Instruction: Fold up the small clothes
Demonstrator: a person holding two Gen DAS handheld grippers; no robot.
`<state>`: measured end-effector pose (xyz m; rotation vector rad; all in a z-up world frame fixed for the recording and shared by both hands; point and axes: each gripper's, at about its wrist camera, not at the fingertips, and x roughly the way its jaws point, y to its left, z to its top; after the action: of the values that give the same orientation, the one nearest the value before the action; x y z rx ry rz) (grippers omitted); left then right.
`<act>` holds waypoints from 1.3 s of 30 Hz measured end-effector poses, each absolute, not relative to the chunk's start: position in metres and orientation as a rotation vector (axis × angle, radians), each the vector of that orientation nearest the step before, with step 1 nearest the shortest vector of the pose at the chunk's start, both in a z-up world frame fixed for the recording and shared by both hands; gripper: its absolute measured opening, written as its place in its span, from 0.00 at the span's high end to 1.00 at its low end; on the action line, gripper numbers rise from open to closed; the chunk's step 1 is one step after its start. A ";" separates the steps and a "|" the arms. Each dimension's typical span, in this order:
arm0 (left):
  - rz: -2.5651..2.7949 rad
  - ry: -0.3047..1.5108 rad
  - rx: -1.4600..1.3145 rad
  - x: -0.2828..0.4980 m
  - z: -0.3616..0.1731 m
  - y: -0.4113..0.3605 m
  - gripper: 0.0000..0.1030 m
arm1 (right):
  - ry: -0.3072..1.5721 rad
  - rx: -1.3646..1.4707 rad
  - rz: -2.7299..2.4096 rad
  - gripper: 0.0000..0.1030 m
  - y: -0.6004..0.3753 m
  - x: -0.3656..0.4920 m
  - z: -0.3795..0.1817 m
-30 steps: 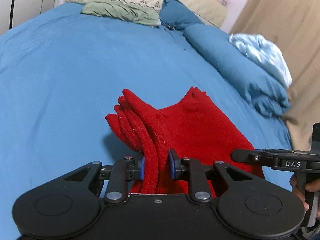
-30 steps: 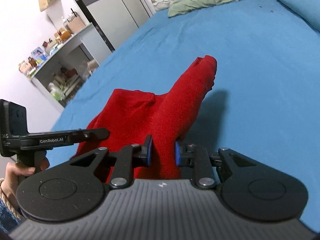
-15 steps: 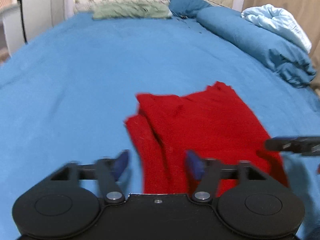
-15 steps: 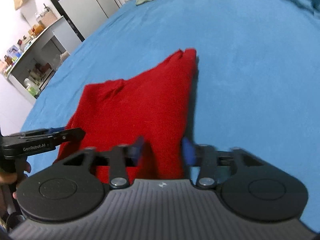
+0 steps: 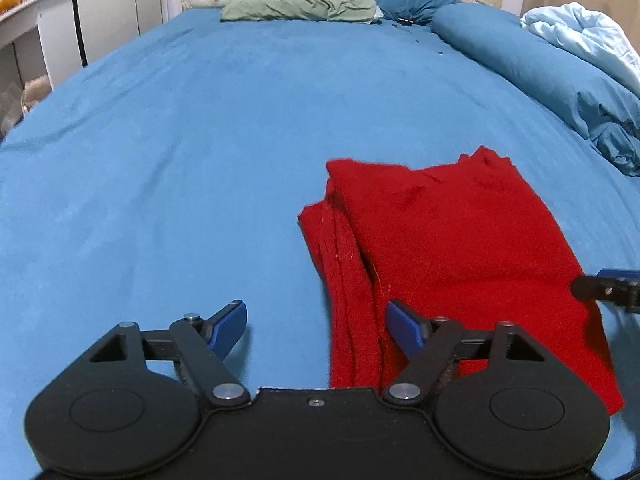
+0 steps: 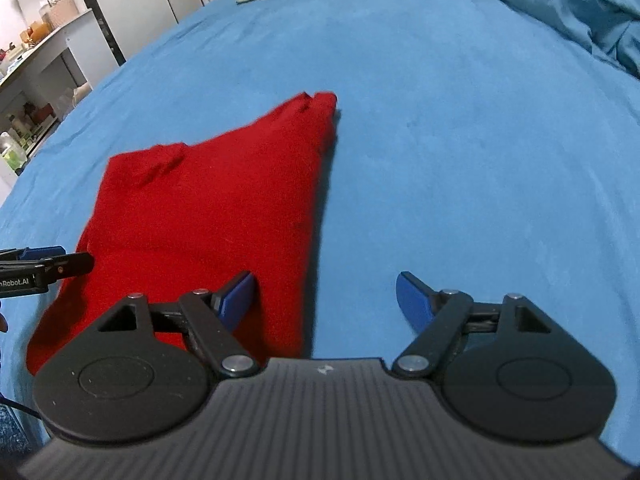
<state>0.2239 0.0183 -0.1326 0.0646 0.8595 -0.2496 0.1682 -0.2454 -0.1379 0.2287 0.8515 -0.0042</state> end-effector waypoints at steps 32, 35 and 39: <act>-0.176 0.697 0.165 0.003 0.014 0.014 0.00 | 0.741 0.035 -0.220 0.00 -0.177 -0.045 0.032; -0.175 0.694 0.177 -0.001 0.007 0.012 0.00 | 0.787 0.035 -0.239 0.00 -0.176 -0.051 0.015; -0.169 0.692 0.190 -0.006 0.002 0.010 0.00 | 0.820 0.051 -0.243 0.00 -0.175 -0.055 0.002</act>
<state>-0.0065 0.0099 0.0024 0.1901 0.6915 -0.1687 -0.0551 -0.1754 0.0017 0.0508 0.8198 -0.2430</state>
